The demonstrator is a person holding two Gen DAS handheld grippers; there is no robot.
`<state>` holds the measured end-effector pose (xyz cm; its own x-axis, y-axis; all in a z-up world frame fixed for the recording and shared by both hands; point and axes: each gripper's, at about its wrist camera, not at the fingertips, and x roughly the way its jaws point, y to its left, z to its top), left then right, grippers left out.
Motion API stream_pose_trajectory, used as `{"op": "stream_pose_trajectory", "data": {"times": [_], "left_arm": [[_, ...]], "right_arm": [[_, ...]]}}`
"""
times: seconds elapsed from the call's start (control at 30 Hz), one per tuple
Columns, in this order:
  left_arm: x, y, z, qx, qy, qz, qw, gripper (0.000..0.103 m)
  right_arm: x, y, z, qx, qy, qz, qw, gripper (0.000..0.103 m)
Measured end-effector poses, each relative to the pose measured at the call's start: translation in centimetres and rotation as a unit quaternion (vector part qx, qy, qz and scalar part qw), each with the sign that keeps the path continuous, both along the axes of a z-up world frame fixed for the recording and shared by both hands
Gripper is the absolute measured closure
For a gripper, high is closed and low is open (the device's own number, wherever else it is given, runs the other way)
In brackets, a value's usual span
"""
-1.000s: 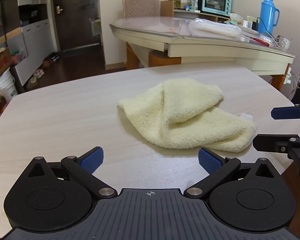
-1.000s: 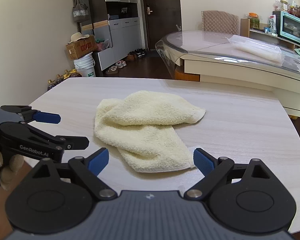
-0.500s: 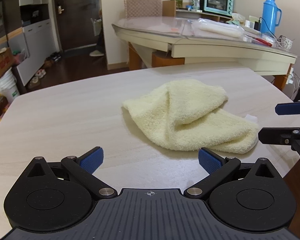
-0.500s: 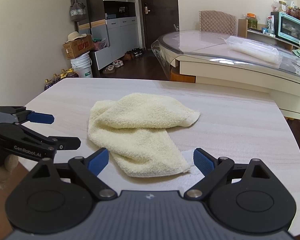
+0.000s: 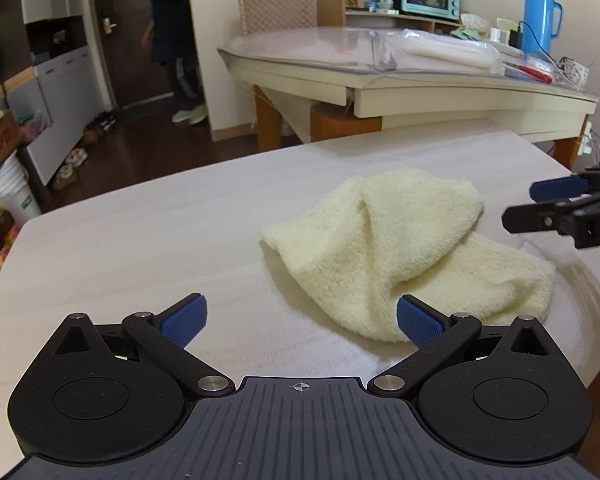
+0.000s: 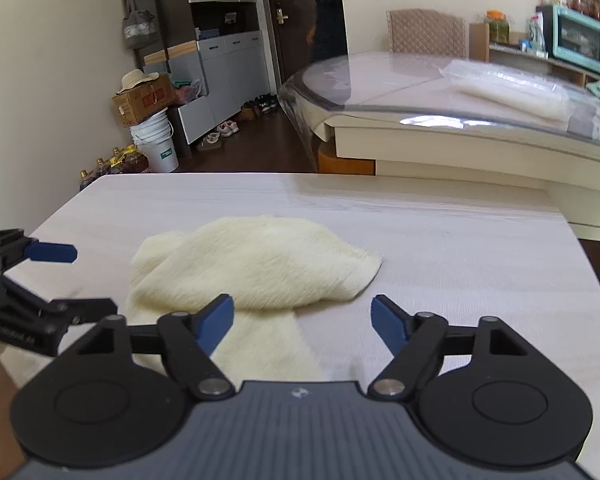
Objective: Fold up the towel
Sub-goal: 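Grasp a towel corner with the right gripper and lift it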
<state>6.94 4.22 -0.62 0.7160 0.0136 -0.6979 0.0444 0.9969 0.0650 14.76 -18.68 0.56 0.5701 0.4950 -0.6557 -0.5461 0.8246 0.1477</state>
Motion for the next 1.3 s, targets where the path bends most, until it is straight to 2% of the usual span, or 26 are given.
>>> {"op": "stream_pose_trajectory", "data": {"times": [0.03, 0.23, 0.4, 0.47, 0.5, 0.53, 0.57, 0.6, 0.67, 0.77, 0.87, 0.93, 1.03, 1.13, 1.23, 1.3], "left_arm": [[0.4, 0.1, -0.1, 0.001, 0.003, -0.005, 1.0, 0.0], [2.6, 0.6, -0.4, 0.005, 0.012, -0.027, 0.9995, 0.0], [3.3, 1.0, -0.4, -0.002, 0.01, -0.033, 0.9994, 0.0], [3.3, 1.1, -0.4, -0.005, 0.01, -0.035, 0.9993, 0.0], [3.3, 1.2, -0.5, -0.006, 0.009, -0.036, 0.9993, 0.0], [3.3, 1.2, -0.5, -0.008, 0.009, -0.036, 0.9993, 0.0], [3.3, 1.3, -0.5, -0.009, 0.009, -0.037, 0.9992, 0.0], [3.3, 1.3, -0.5, -0.011, 0.008, -0.038, 0.9992, 0.0], [3.2, 1.4, -0.6, -0.012, 0.009, -0.039, 0.9991, 0.0], [2.9, 2.0, -0.3, -0.006, 0.008, -0.043, 0.999, 0.0], [2.0, 2.8, 0.4, 0.014, 0.003, -0.046, 0.9988, 0.0], [1.3, 3.6, 1.0, 0.026, 0.0, -0.047, 0.9986, 0.0], [0.0, 5.5, 2.0, 0.043, -0.004, -0.046, 0.998, 0.0], [-1.5, 8.0, 3.0, 0.058, -0.003, -0.039, 0.9976, 0.0], [-3.0, 10.5, 4.0, 0.072, -0.001, -0.031, 0.9969, 0.0], [-3.4, 11.5, 4.8, 0.081, 0.002, -0.03, 0.9963, 0.0]], "right_arm": [[0.8, 0.2, -0.2, -0.004, 0.004, 0.0, 1.0, 0.029], [4.1, 1.0, -0.9, -0.02, 0.025, 0.005, 0.999, 0.031], [6.1, 1.7, -1.7, -0.036, 0.044, 0.016, 0.998, 0.047], [6.4, 2.0, -2.0, -0.041, 0.051, 0.02, 0.998, 0.061], [6.4, 2.0, -2.0, -0.043, 0.051, 0.022, 0.998, 0.064], [6.5, 2.0, -2.0, -0.044, 0.052, 0.024, 0.997, 0.075], [6.4, 2.0, -2.0, -0.042, 0.054, 0.027, 0.997, 0.082], [6.3, 2.0, -1.9, -0.042, 0.053, 0.029, 0.997, 0.083], [6.0, 2.0, -1.7, -0.047, 0.042, 0.029, 0.998, 0.087], [4.8, 1.7, -0.6, -0.062, 0.003, 0.024, 0.998, 0.088], [2.5, 2.4, 1.6, -0.092, -0.078, 0.038, 0.992, 0.088], [0.6, 3.6, 3.3, -0.107, -0.132, 0.069, 0.983, 0.088], [-3.0, 6.5, 5.0, -0.123, -0.196, 0.149, 0.961, 0.088], [-6.3, 9.3, 5.0, -0.128, -0.218, 0.233, 0.939, 0.088], [-9.6, 12.3, 3.4, -0.148, -0.225, 0.321, 0.908, 0.088], [-11.8, 14.3, 1.8, -0.174, -0.231, 0.375, 0.881, 0.089]]}}
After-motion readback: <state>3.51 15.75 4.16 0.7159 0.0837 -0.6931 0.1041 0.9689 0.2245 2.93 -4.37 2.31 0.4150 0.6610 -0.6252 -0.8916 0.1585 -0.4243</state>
